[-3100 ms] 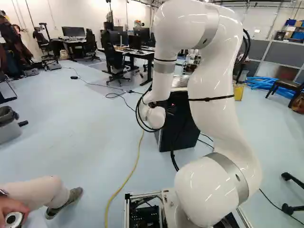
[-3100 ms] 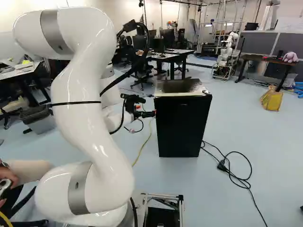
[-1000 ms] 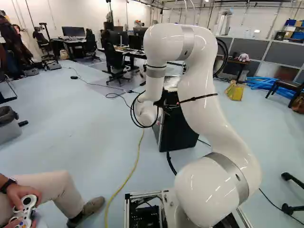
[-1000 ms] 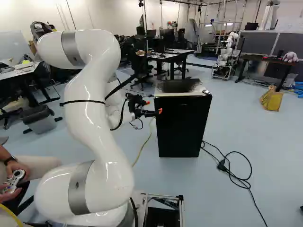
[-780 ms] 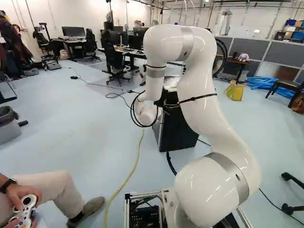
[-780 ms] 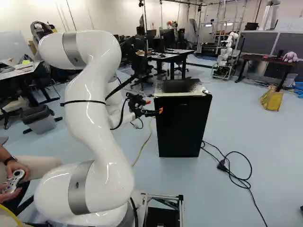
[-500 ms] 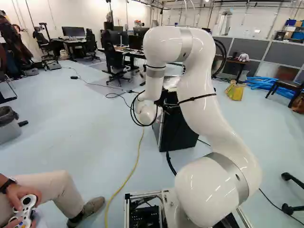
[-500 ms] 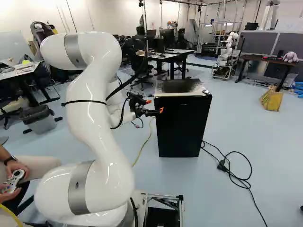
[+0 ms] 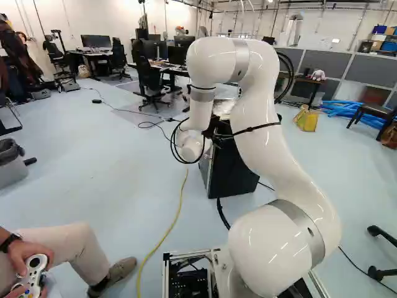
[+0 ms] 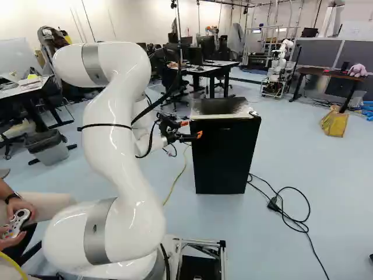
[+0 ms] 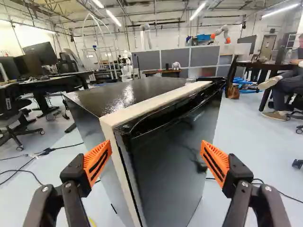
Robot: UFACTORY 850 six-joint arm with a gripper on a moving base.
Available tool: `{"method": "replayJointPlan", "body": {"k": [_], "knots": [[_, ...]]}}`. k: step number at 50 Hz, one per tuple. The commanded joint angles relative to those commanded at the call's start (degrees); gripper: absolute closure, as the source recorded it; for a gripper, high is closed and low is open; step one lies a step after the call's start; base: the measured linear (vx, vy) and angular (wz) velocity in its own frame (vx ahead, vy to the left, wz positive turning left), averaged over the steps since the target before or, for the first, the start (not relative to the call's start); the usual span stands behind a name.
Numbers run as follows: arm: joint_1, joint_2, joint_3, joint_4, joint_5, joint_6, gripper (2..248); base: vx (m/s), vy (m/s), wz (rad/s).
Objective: Grab a drink from the fridge
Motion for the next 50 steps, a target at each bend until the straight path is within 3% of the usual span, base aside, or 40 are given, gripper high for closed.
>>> {"method": "replayJointPlan", "body": {"k": [50], "knots": [[-0.27,-1.20,-2.15,1.39,1.56,0.00,3,0.000,0.000,0.000]]}}
